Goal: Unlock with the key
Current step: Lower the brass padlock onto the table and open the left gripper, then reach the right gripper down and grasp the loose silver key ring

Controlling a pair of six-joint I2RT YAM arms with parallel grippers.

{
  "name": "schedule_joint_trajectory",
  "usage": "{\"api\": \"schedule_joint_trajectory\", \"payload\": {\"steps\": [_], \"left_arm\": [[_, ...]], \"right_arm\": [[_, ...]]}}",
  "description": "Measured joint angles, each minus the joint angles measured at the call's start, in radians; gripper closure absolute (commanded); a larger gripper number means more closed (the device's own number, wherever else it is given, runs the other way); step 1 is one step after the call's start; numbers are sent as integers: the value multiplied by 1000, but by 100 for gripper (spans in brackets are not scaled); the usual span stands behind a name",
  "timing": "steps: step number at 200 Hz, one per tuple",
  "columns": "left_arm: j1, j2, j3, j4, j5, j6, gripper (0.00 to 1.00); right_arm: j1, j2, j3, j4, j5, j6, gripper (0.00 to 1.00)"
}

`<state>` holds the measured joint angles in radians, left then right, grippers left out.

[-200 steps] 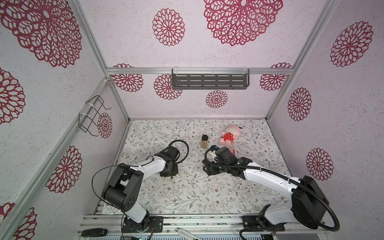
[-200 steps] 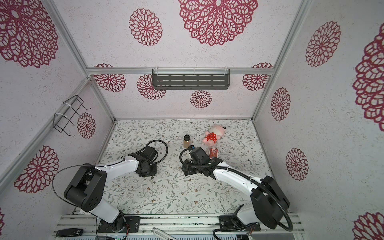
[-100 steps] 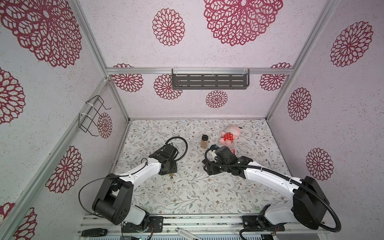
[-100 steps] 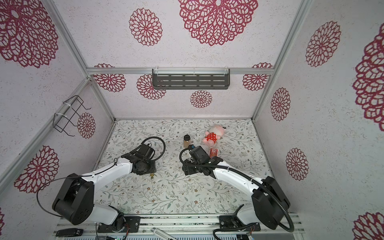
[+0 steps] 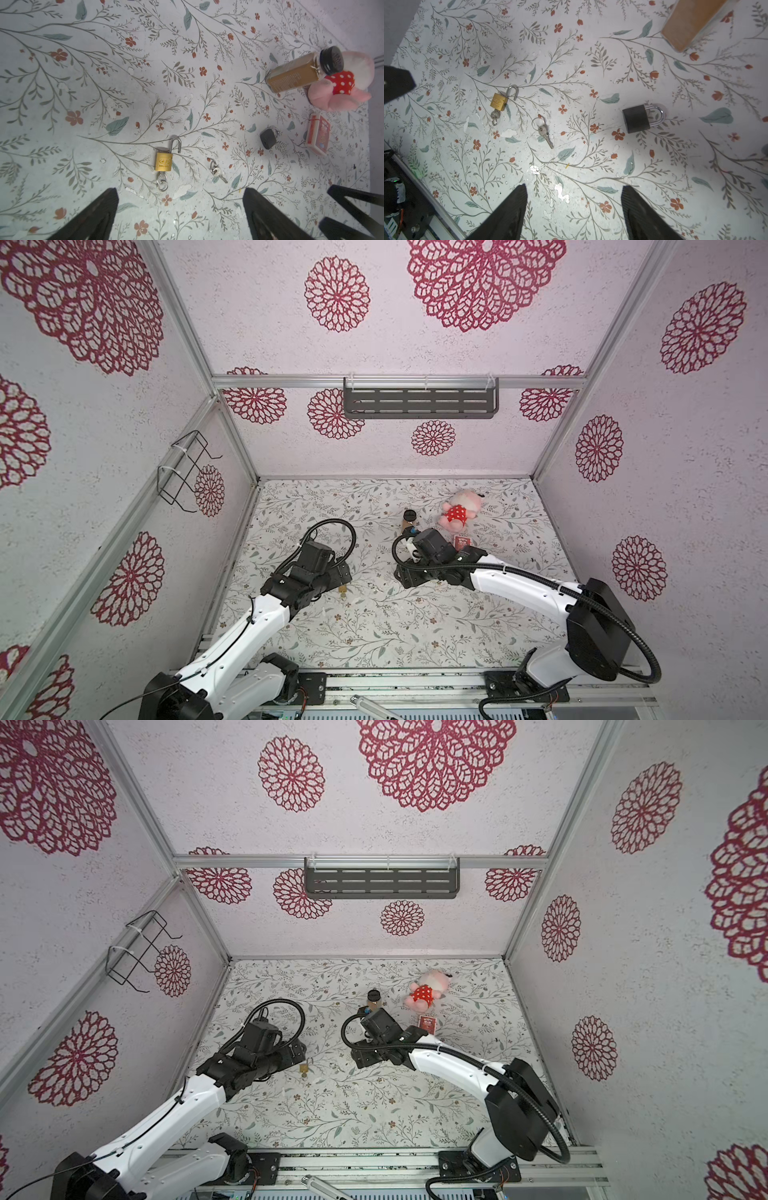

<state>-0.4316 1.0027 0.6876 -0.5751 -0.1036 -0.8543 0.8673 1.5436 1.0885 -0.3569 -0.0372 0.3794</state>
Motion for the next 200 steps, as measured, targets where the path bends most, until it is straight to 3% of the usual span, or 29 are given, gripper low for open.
{"api": "schedule_joint_trajectory", "payload": {"steps": [93, 200], "left_arm": [[10, -220, -27, -58, -111, -115, 3], [21, -330, -87, -105, -157, -190, 3]], "right_arm": [[100, 248, 152, -1, 45, -63, 34], [166, 468, 335, -15, 60, -127, 50]]}}
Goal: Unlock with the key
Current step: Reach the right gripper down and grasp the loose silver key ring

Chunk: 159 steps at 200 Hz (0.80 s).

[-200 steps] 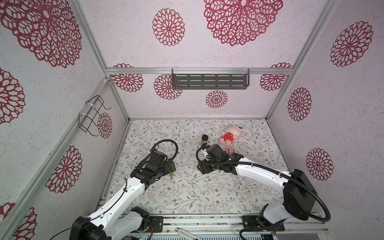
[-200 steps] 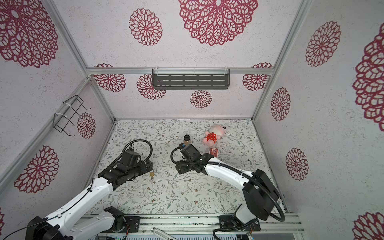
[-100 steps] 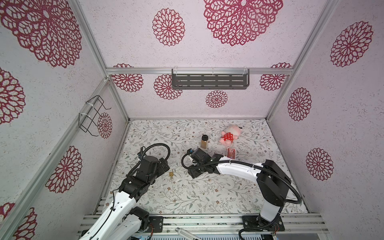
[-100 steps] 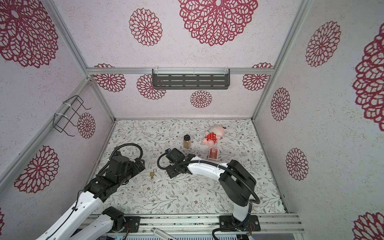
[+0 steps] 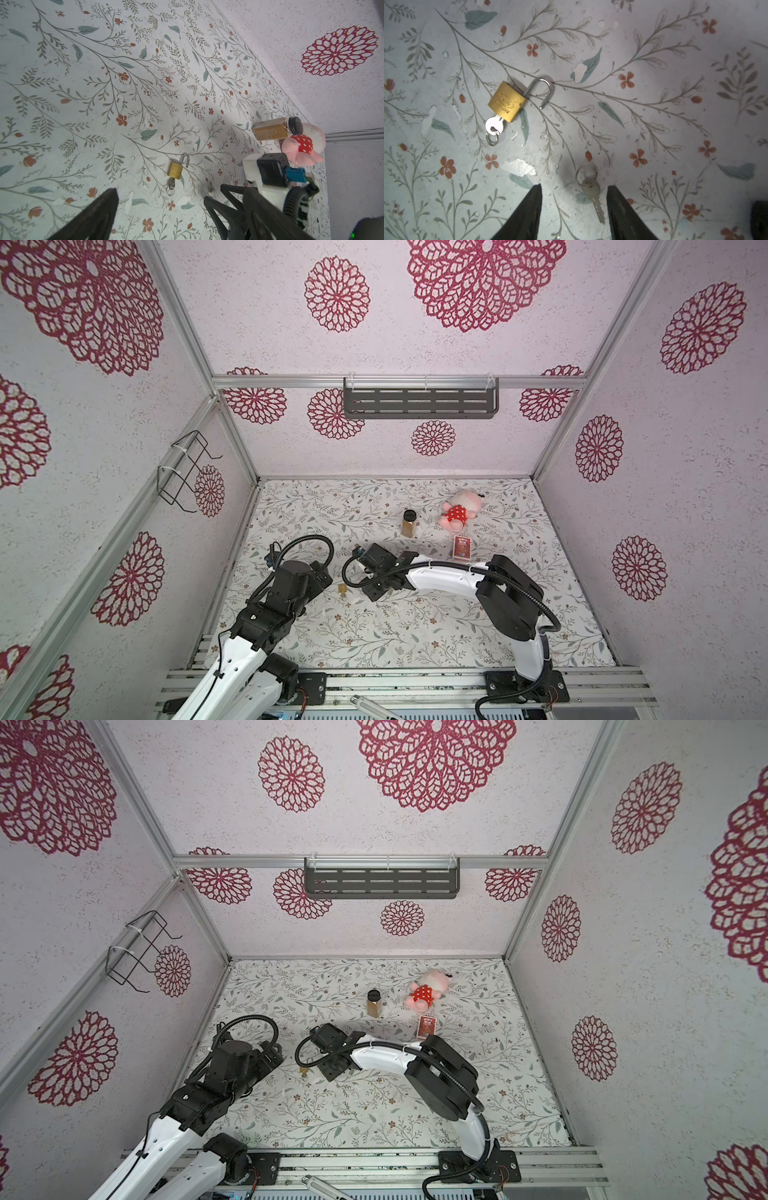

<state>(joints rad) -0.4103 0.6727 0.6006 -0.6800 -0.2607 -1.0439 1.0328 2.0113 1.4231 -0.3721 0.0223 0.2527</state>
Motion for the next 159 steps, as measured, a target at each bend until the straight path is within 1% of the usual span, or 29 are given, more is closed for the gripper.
{"api": "schedule_joint_trajectory", "payload": {"steps": [26, 42, 102, 130, 159], "left_arm": [[2, -21, -14, -2, -3, -15, 3], [3, -32, -16, -2, -3, -24, 3], [3, -45, -26, -3, -3, -41, 3], [4, -45, -28, -4, -3, -43, 3], [6, -45, -29, -4, -3, -44, 3]], "right_arm": [[0, 20, 14, -2, 6, -1, 52], [0, 23, 15, -3, 13, 1, 56], [0, 33, 15, 1, 30, 2, 65], [0, 47, 15, 1, 31, 2, 66], [0, 51, 16, 1, 45, -4, 69]]}}
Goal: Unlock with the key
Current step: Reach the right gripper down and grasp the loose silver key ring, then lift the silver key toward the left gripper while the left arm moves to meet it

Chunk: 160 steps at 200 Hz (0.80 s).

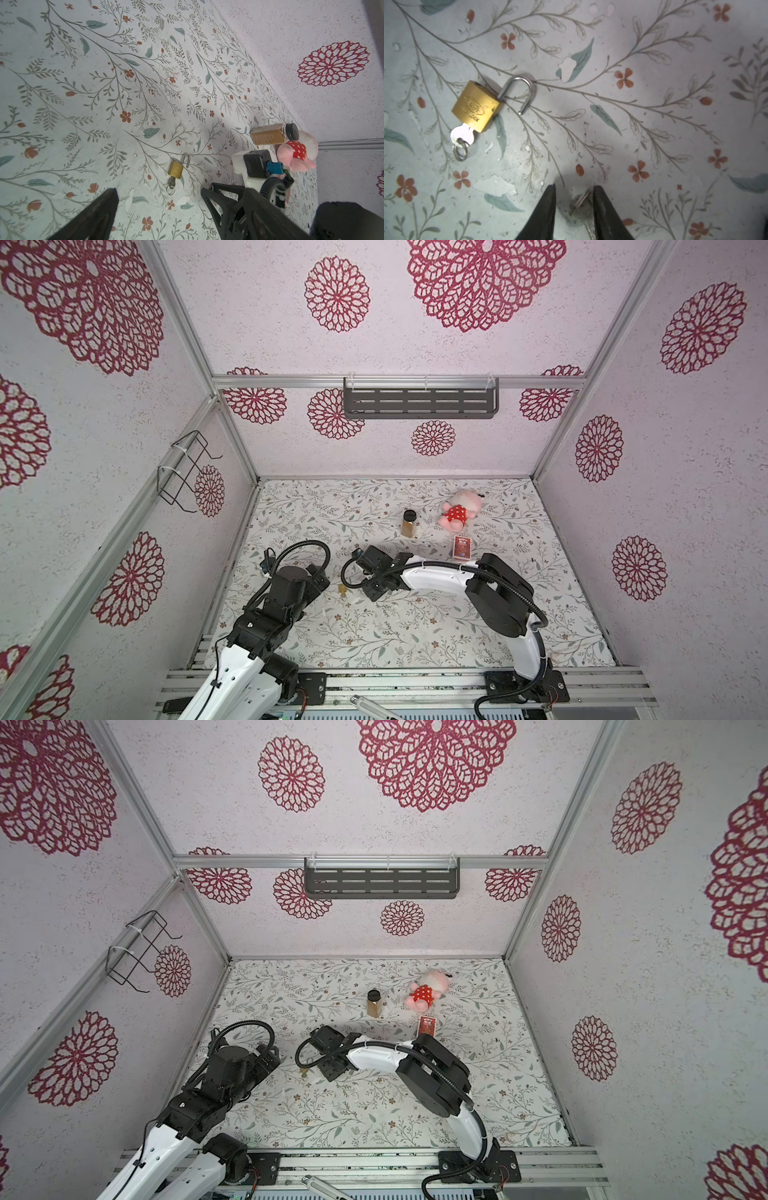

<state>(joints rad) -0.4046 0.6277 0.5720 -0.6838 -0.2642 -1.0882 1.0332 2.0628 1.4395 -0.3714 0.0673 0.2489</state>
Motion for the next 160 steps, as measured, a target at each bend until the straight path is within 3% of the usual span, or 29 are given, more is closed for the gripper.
{"api": "schedule_joint_trajectory", "payload": {"steps": [160], "left_arm": [[10, 24, -13, 12, 12, -1, 2]], "right_arm": [[-2, 1, 2, 0, 17, -21, 96]]}}
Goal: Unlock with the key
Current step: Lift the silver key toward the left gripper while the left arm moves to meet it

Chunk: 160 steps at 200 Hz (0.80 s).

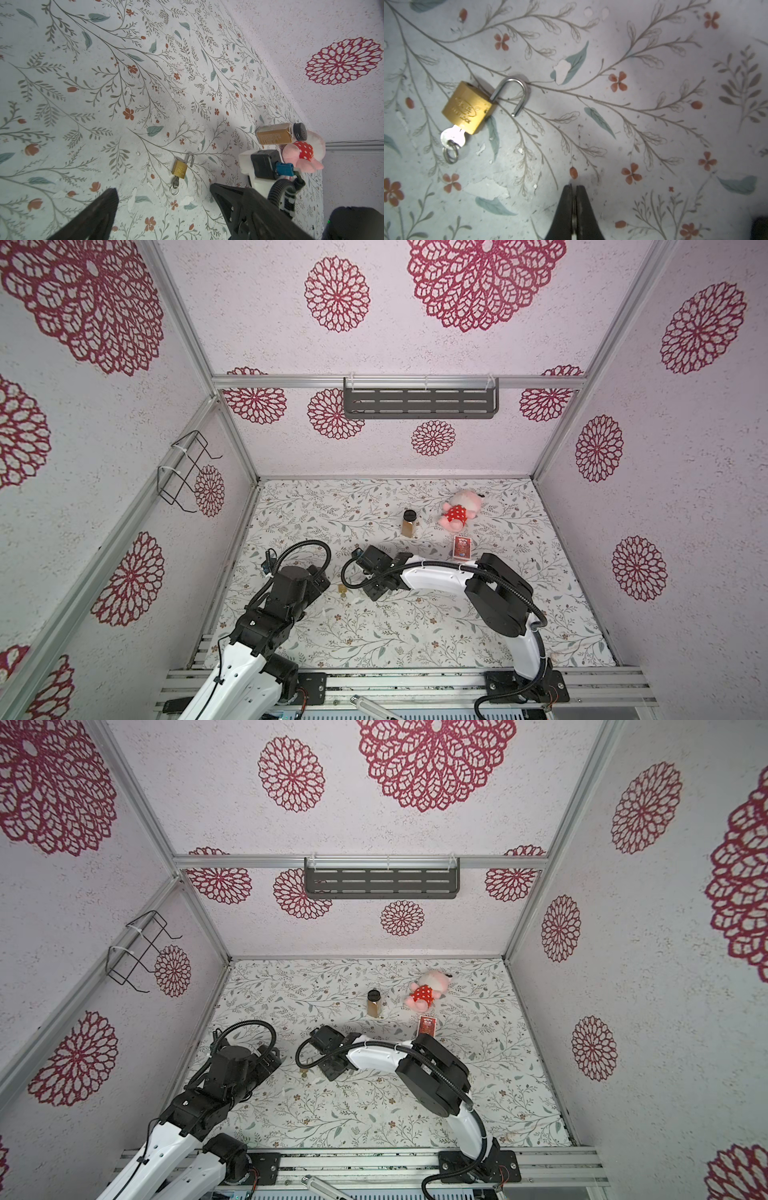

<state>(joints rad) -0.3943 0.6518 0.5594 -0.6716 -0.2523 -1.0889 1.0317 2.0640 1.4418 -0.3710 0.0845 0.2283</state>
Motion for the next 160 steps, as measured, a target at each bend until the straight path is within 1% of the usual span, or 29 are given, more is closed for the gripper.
{"api": "schedule_joint_trajectory", "payload": {"steps": [35, 75, 101, 127, 160], "left_arm": [[3, 43, 42, 3, 19, 12, 3], [5, 80, 99, 45, 75, 22, 2], [7, 116, 119, 106, 142, 13, 2], [7, 174, 125, 192, 225, -26, 3], [-5, 258, 126, 328, 328, -72, 3]], "right_arm": [[-15, -61, -37, 11, -15, 11, 97], [-57, -240, -151, 37, -37, 55, 100], [-92, -386, -252, 80, -45, 100, 100], [-130, -526, -343, 104, -58, 144, 100], [-168, -657, -415, 113, -64, 189, 100]]}}
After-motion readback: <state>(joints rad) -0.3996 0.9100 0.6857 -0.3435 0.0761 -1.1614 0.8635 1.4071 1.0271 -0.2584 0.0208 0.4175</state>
